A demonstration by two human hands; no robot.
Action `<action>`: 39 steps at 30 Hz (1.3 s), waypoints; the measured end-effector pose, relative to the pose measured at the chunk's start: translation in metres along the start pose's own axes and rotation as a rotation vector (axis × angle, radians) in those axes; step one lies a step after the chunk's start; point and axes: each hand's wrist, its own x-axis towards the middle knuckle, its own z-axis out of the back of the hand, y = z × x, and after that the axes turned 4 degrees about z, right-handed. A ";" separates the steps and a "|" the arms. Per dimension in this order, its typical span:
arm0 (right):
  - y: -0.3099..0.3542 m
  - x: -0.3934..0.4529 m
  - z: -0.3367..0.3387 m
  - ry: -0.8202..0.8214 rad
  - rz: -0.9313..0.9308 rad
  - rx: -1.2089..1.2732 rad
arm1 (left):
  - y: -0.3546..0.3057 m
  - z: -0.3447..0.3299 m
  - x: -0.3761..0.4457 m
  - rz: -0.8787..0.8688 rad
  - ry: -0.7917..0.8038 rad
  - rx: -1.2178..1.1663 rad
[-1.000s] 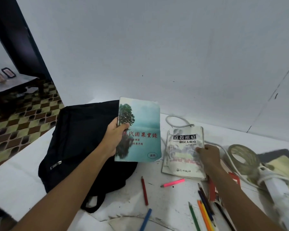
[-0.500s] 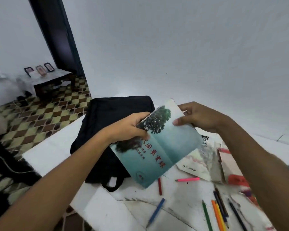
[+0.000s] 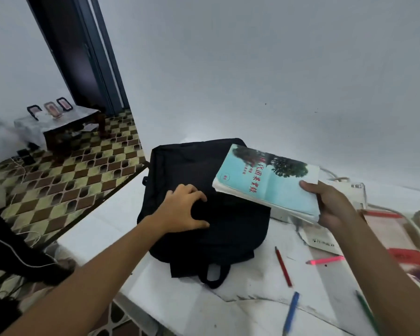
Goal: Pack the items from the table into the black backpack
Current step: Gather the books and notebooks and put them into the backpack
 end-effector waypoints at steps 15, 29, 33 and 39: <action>-0.011 -0.020 -0.020 -0.233 0.088 0.243 | -0.022 -0.006 0.000 -0.198 0.312 -0.267; -0.023 -0.031 -0.004 -0.273 0.094 0.254 | -0.049 -0.043 -0.032 -0.189 0.122 0.092; -0.028 -0.032 -0.008 -0.280 0.074 0.246 | -0.051 -0.051 -0.040 -0.104 0.107 0.134; -0.036 -0.033 -0.013 -0.258 0.060 0.249 | -0.044 -0.050 -0.036 -0.106 0.048 -0.023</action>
